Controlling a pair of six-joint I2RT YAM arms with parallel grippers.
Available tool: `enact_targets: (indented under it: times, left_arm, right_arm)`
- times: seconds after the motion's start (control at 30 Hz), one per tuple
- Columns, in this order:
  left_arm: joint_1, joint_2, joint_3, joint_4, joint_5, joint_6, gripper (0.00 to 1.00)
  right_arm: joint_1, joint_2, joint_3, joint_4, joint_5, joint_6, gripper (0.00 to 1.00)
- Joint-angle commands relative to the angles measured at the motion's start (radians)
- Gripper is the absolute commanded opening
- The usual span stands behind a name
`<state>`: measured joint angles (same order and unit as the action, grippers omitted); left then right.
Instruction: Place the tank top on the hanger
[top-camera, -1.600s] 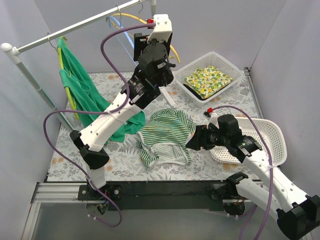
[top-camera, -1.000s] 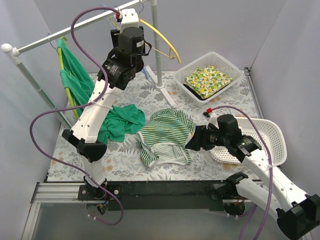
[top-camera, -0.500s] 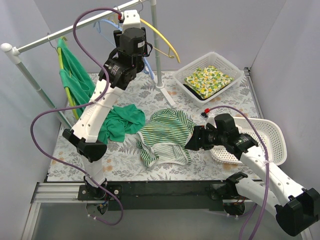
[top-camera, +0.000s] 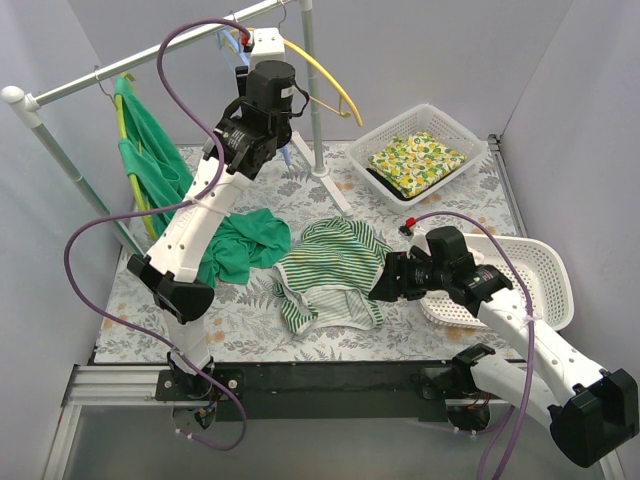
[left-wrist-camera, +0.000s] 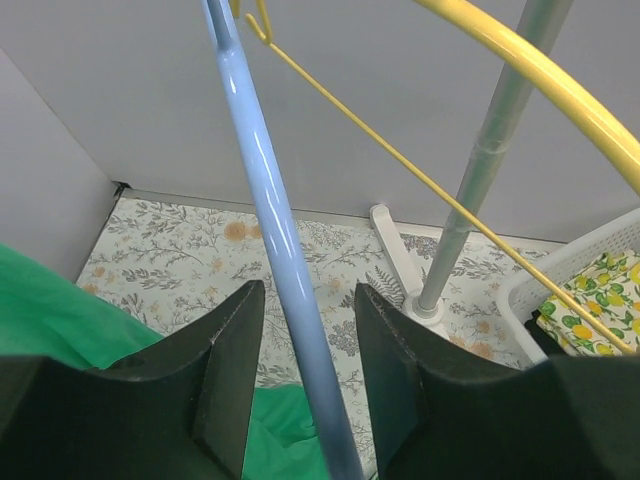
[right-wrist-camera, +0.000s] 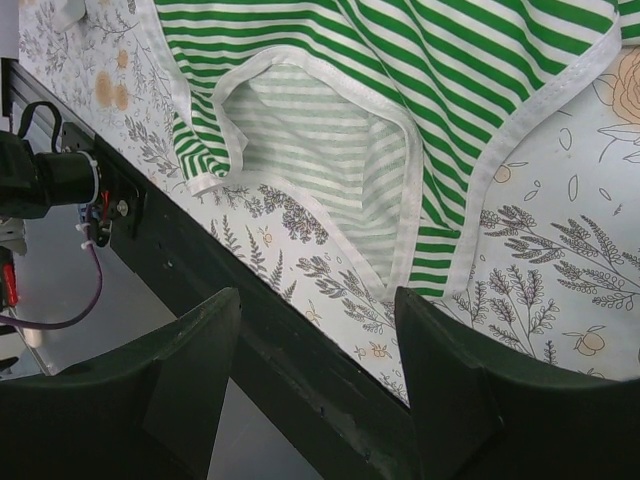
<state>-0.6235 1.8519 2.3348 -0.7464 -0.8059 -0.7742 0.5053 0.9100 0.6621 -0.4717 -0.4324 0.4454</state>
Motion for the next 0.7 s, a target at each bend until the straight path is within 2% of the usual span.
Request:
enact_targets:
  times: [0.0, 0.17, 0.27, 0.43, 0.53, 0.67]
  left_arm:
    - [0.005, -0.065, -0.014, -0.016, -0.030, -0.005, 0.41]
    - [0.005, -0.089, -0.038, 0.002, -0.041, 0.001, 0.40]
    - [0.005, -0.091, -0.035, -0.004, -0.053, 0.003, 0.35]
    - [0.005, -0.095, -0.037, 0.005, -0.067, 0.016, 0.20]
    - [0.005, -0.095, -0.035, 0.018, -0.078, 0.032, 0.16]
    - [0.005, -0.095, -0.037, 0.044, -0.085, 0.052, 0.03]
  right_arm:
    - [-0.002, 0.003, 0.027, 0.024, -0.031, -0.013, 0.71]
    - [-0.001, 0.004, 0.021, 0.024, -0.031, -0.014, 0.71]
    - [-0.002, 0.001, 0.016, 0.025, -0.032, -0.014, 0.71]
    - [-0.002, 0.000, 0.021, 0.024, -0.031, -0.016, 0.71]
    - [-0.002, 0.001, 0.025, 0.024, -0.031, -0.017, 0.71]
    - [-0.002, 0.003, 0.027, 0.022, -0.034, -0.022, 0.71]
